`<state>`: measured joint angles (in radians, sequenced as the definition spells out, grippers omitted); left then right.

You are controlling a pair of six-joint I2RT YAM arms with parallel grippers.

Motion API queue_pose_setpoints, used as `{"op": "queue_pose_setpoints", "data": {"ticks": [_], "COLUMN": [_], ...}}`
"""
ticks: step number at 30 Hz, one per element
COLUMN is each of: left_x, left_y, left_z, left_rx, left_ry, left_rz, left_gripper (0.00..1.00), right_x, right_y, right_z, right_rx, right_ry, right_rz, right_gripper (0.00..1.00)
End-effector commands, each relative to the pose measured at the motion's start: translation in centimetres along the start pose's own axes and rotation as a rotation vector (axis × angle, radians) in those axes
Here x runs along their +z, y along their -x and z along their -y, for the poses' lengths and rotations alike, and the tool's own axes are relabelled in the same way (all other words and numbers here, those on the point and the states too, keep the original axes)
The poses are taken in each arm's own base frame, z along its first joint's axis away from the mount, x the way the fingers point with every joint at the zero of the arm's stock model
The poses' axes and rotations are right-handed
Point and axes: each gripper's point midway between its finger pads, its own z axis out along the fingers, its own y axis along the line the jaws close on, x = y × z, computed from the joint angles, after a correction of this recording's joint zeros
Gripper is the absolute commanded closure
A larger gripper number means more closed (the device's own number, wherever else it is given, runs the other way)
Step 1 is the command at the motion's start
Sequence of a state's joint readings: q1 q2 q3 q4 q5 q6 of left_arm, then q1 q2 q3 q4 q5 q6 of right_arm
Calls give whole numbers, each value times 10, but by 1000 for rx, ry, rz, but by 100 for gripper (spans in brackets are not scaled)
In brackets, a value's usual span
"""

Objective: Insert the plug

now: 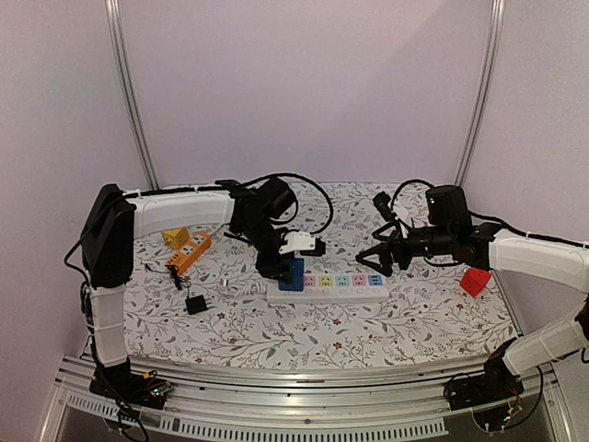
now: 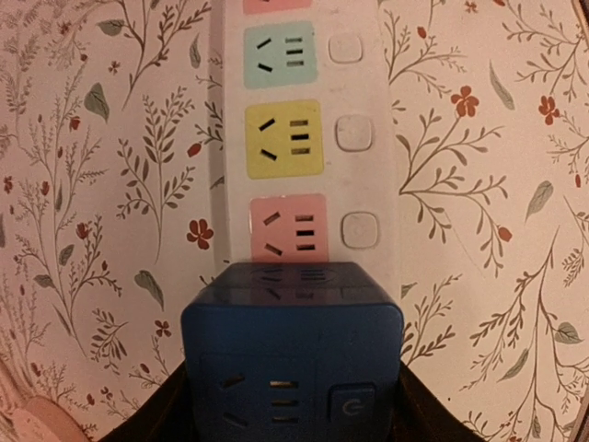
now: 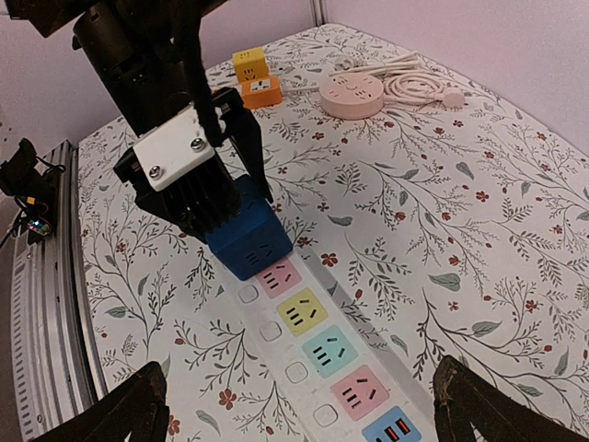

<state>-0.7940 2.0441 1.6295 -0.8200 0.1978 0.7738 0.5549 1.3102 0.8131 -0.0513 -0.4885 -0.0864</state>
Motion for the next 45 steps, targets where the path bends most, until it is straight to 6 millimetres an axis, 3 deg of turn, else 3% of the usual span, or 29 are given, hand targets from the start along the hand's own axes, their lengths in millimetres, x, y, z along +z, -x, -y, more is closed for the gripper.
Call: {"op": "queue_pose_setpoints", "data": {"ticks": [1, 10, 15, 23, 24, 30, 36, 37, 45], "left_x": [56, 72, 83, 78, 75, 54, 22, 19, -20], "left_y": [-76, -113, -130, -120, -112, -69, -32, -29, -2], "left_z": [45, 83, 87, 91, 86, 53, 16, 14, 0], "left_rx": [-78, -54, 25, -28, -53, -123, -112, -105, -51], "left_ry": [-143, -258, -285, -341, -342, -257, -135, -124, -76], "left_rz": [-290, -383, -443, -415, -401, -299, -205, -199, -132], "left_gripper": [100, 100, 100, 100, 94, 37, 13, 3, 0], "right_x": [-6, -9, -13, -16, -16, -14, -19, -21, -32], "right_y": [3, 5, 8, 14, 15, 18, 21, 23, 36], "right_z": [-1, -3, -4, -4, -4, -1, -1, -2, -7], "right_rx": [1, -1, -4, -12, -12, 3, 12, 11, 6], "right_ry": [-2, -1, -9, -12, -13, -21, -37, -37, -37], "right_rz": [17, 25, 31, 36, 36, 30, 34, 37, 67], "right_gripper": [1, 1, 1, 1, 1, 1, 1, 1, 1]}}
